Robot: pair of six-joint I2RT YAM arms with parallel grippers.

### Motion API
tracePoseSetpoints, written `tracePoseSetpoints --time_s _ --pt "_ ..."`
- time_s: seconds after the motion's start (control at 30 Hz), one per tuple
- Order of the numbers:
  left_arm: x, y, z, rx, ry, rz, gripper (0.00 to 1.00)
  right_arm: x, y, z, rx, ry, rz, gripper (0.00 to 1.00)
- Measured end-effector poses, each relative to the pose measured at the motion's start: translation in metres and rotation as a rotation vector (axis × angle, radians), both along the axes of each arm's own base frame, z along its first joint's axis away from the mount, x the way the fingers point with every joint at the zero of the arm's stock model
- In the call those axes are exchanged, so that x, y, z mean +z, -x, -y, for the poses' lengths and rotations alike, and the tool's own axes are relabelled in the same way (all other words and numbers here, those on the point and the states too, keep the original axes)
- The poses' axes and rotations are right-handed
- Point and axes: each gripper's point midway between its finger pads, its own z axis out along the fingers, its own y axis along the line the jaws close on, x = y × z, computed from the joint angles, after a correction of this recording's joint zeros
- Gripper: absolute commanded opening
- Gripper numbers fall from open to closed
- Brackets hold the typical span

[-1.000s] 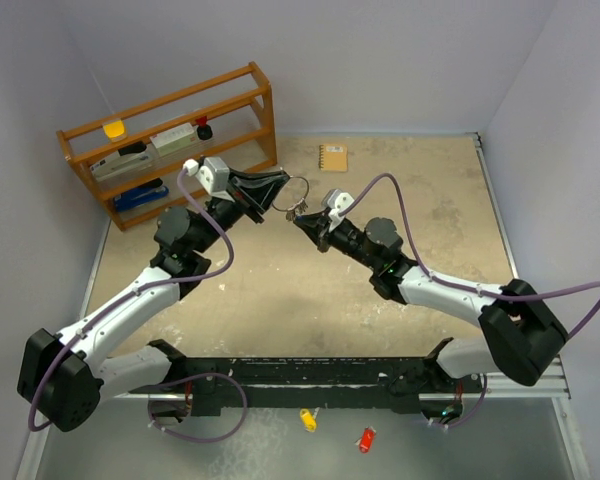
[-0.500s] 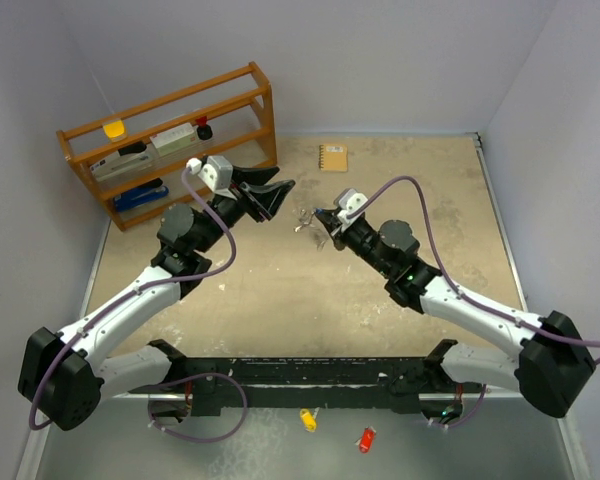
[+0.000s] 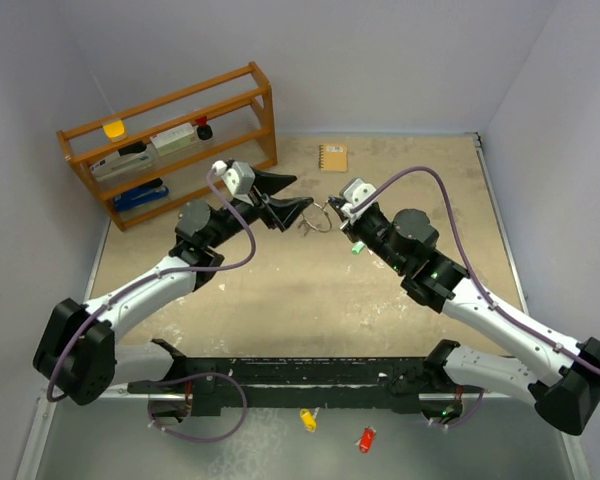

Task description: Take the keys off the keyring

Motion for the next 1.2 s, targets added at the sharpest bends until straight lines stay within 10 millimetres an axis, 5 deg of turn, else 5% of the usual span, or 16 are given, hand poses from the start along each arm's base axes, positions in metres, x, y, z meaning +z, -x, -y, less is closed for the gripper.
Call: tracePoseSetpoints --time_s 0.3,0.67,0.83,1.2 --pt "-0.024 0.021 0.024 -0.203 0.002 0.1 0.67 0.021 0.015 -0.011 0.045 0.059 0.029 0.0" --pt "-0.008 0.05 0.025 -0.308 0.016 0.253 0.49 0.012 0.017 -0.01 0.049 0.103 0.011 0.0" --pt "-0.011 0.049 0.025 -0.305 0.002 0.262 0.27 0.012 0.021 -0.01 0.059 0.109 0.006 0.0" --pt "-0.029 0.039 0.03 -0.295 -0.037 0.229 0.32 0.03 0.03 -0.015 0.097 0.091 0.037 0.0"
